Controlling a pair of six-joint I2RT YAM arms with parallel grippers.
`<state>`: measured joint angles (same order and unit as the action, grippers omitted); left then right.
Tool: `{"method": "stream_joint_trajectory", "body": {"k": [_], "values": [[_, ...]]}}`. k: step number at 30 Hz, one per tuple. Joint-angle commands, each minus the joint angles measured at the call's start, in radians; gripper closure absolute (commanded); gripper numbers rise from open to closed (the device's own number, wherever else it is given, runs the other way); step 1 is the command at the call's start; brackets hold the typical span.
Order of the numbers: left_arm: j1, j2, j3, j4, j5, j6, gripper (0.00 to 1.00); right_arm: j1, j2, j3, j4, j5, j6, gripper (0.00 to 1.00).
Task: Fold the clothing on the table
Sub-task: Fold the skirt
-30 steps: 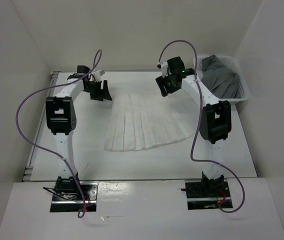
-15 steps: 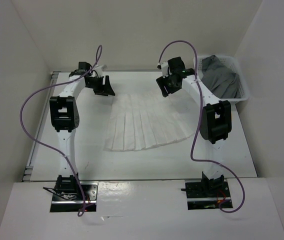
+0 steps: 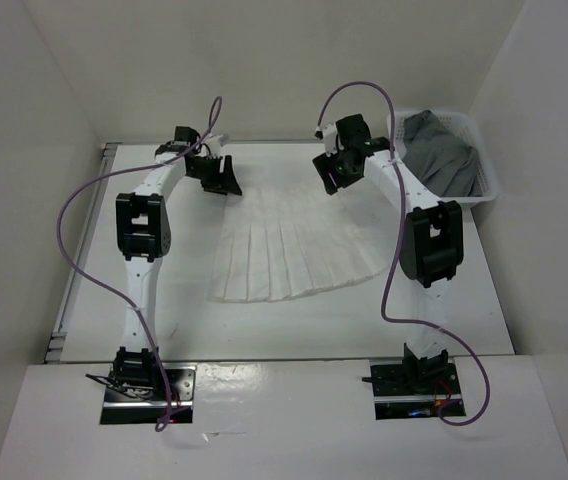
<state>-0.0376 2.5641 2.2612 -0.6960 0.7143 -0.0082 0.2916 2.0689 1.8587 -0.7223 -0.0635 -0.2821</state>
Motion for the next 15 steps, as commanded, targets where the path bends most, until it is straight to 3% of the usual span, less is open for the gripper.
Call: {"method": "stream_joint_trajectory", "body": {"k": [1, 5, 6, 7, 10, 15], "values": [[-0.016, 0.036, 0.026, -0.027, 0.017, -0.004, 0.33, -0.011, -0.024, 0.011, 0.004, 0.005, -0.008, 0.31], [-0.016, 0.045, 0.015, -0.027, 0.017, -0.004, 0.45, -0.022, -0.004, 0.011, 0.004, 0.005, -0.008, 0.31], [-0.016, 0.045, 0.015, -0.027, 0.017, -0.004, 0.50, -0.022, -0.004, 0.011, 0.018, -0.007, -0.008, 0.31], [-0.016, 0.045, 0.015, -0.027, 0.017, -0.004, 0.62, -0.031, -0.004, 0.011, 0.027, -0.016, 0.004, 0.31], [-0.025, 0.045, 0.015, -0.036, 0.008, -0.004, 0.79, -0.095, 0.043, 0.036, 0.084, -0.099, 0.058, 0.31], [-0.025, 0.045, 0.026, -0.045, -0.021, 0.007, 0.81, -0.167, 0.242, 0.241, 0.063, -0.258, 0.067, 0.31]]}}
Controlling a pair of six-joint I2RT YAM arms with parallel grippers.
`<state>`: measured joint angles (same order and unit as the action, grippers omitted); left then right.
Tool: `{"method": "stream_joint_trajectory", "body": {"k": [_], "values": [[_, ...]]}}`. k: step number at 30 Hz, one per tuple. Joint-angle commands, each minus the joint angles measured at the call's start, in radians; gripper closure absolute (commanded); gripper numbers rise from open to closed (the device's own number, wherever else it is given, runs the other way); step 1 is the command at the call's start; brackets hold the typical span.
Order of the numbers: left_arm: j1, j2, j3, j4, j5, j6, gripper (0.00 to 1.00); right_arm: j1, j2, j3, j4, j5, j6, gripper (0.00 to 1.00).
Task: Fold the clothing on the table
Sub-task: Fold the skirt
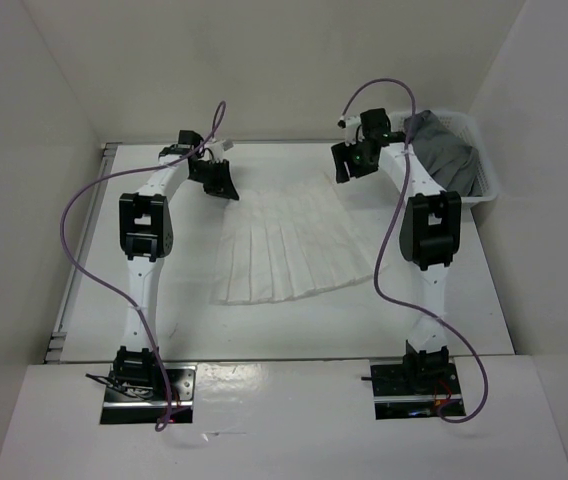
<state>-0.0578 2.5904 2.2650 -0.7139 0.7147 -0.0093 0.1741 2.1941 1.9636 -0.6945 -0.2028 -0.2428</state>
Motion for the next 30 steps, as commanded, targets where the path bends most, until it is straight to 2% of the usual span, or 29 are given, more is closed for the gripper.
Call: {"method": "stream_joint_trajectory", "body": {"k": [1, 3, 7, 12, 15, 19, 24, 30], "values": [[-0.014, 0.010, 0.012, -0.036, -0.032, 0.017, 0.81, -0.064, 0.150, 0.174, 0.003, -0.136, 0.028, 0.31], [-0.014, -0.002, 0.002, -0.036, -0.053, 0.026, 0.79, -0.064, 0.209, 0.280, -0.028, -0.179, 0.019, 0.32], [-0.014, -0.041, -0.024, -0.047, -0.089, 0.046, 0.56, -0.064, 0.308, 0.388, -0.059, -0.225, 0.010, 0.32], [-0.014, -0.096, -0.097, -0.042, -0.124, 0.078, 0.34, -0.073, 0.352, 0.480, -0.094, -0.274, 0.010, 0.32], [0.026, -0.105, -0.159, -0.033, -0.121, 0.078, 0.22, -0.084, 0.372, 0.511, -0.103, -0.316, 0.010, 0.32], [0.047, -0.095, -0.191, -0.021, -0.112, 0.078, 0.16, -0.084, 0.392, 0.511, -0.112, -0.325, 0.010, 0.32], [0.056, -0.059, -0.182, -0.021, -0.101, 0.069, 0.16, -0.084, 0.403, 0.511, -0.112, -0.325, 0.010, 0.32], [0.065, -0.012, -0.136, -0.039, -0.015, 0.069, 0.19, -0.065, 0.412, 0.511, -0.112, -0.325, 0.010, 0.32]]}}
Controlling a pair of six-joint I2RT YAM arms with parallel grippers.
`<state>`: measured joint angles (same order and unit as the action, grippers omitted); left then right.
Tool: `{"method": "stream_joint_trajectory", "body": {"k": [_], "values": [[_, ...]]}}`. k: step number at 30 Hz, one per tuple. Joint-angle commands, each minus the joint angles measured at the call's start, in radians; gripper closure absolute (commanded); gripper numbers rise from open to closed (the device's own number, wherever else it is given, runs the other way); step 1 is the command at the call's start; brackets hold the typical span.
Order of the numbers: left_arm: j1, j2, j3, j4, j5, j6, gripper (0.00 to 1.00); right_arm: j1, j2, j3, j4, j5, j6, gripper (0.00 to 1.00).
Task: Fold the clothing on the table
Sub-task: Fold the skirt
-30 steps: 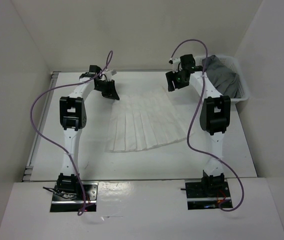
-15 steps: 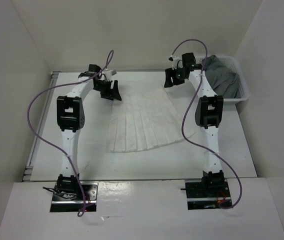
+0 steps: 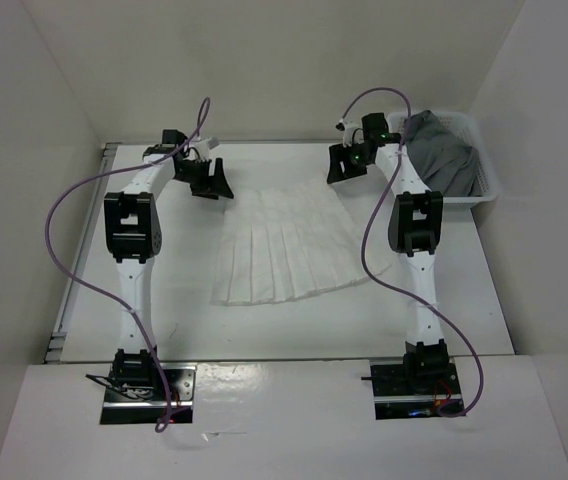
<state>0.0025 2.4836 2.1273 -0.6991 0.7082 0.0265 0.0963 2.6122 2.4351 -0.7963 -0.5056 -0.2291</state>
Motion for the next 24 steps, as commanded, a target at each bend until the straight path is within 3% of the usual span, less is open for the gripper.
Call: {"method": "stream_joint_trajectory", "body": {"k": [1, 11, 24], "values": [[0.005, 0.095, 0.011, -0.054, -0.009, 0.024, 0.19, 0.013, -0.006, 0.039, -0.011, -0.022, -0.004, 0.32], [0.005, 0.146, 0.020, -0.063, 0.089, 0.006, 0.33, 0.031, 0.022, 0.048, -0.011, -0.013, -0.013, 0.32], [0.005, 0.135, 0.010, -0.054, 0.102, -0.056, 0.41, 0.031, 0.095, 0.163, -0.011, -0.034, -0.004, 0.32]]}}
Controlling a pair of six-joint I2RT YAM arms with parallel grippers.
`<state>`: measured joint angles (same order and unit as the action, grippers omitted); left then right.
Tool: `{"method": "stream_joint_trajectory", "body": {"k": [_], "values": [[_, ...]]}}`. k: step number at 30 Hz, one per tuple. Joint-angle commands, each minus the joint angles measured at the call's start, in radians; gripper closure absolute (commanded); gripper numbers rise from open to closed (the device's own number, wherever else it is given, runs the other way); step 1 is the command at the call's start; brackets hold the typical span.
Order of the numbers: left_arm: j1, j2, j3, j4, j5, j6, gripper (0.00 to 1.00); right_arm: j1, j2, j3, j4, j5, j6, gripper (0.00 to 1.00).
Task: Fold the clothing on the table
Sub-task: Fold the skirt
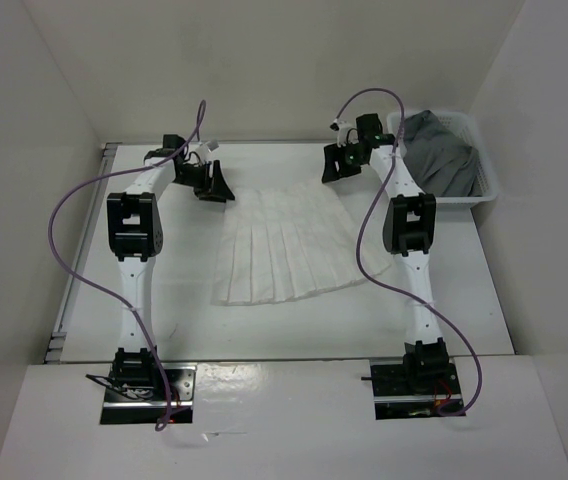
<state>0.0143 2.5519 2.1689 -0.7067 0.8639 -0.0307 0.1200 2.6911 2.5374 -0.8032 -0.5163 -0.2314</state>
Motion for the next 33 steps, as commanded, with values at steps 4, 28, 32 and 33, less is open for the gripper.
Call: {"method": "stream_joint_trajectory", "body": {"k": [4, 28, 32, 33], "values": [[-0.007, 0.067, -0.032, -0.037, -0.045, -0.017, 0.44, 0.007, 0.026, 0.086, -0.004, -0.033, 0.007, 0.32], [-0.016, 0.056, -0.029, -0.028, -0.054, -0.017, 0.81, 0.055, 0.107, 0.146, -0.013, -0.083, 0.026, 0.88], [-0.016, 0.036, -0.008, -0.037, -0.063, -0.017, 0.82, 0.055, 0.084, 0.146, -0.024, -0.074, 0.026, 0.99], [-0.016, 0.025, -0.008, -0.037, -0.063, -0.017, 0.82, 0.055, 0.058, 0.146, -0.034, -0.065, 0.026, 1.00]]}}
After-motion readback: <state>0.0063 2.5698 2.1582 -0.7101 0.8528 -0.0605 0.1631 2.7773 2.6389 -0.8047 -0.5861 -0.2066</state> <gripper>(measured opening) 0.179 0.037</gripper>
